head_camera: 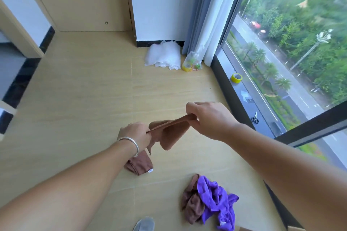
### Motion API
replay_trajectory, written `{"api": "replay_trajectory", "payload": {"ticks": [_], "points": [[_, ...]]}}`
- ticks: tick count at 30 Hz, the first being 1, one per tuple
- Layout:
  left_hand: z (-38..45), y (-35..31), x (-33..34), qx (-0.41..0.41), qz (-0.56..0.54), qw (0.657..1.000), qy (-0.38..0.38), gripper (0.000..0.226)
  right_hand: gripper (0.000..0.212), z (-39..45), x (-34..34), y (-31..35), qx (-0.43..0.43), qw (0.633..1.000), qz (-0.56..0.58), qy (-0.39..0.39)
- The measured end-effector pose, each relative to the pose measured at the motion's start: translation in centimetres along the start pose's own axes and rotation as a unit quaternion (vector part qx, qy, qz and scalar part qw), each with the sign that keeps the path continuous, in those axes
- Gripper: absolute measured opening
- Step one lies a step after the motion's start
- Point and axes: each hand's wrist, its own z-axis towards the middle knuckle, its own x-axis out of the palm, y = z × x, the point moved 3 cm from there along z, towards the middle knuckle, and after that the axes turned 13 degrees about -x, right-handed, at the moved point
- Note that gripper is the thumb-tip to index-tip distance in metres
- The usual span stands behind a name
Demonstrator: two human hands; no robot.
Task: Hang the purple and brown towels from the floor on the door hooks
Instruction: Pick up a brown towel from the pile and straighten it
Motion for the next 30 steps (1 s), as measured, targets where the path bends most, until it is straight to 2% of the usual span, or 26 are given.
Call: {"api": "replay_trajectory", "payload": {"ticks": [4,8,12,17,19,23,27,30], "points": [[-4.2,3.2,-1.7,-0.04,0.026,0.996,-0.069,0.018,0.015,-0.7,-2.9,3.8,-0.026,0.999,-0.011,0.02],[-6.6,7.4,-1.3,-0.124,0.039,0.99,-0.055,0.02,0.019,-0.6,-4.2,7.5,-0.062,0.997,-0.028,0.019],[-8.7,12.2,-1.4,-0.145,0.04,0.988,-0.046,0.025,0.019,0.4,-3.3,11.1,-0.076,0.995,-0.041,0.054],[-11.2,21.8,-3.2,-0.191,0.049,0.979,-0.046,0.025,0.008,2.9,0.1,16.6,-0.029,0.992,-0.009,0.125],[-12.1,26.3,-4.0,-0.201,0.032,0.977,-0.067,0.023,0.017,4.5,1.5,19.6,-0.025,0.986,-0.029,0.16],[-13.0,35.2,-5.2,-0.199,0.025,0.976,-0.087,0.019,0.021,9.3,4.8,25.4,-0.001,0.98,-0.064,0.187],[-12.1,44.2,-7.2,-0.187,0.016,0.978,-0.088,0.017,0.021,15.8,8.4,30.3,0.047,0.98,-0.065,0.18],[-11.4,49.5,-9.4,-0.166,0.012,0.979,-0.115,0.02,0.023,20.4,9.6,32.3,0.072,0.987,-0.062,0.132]]}}
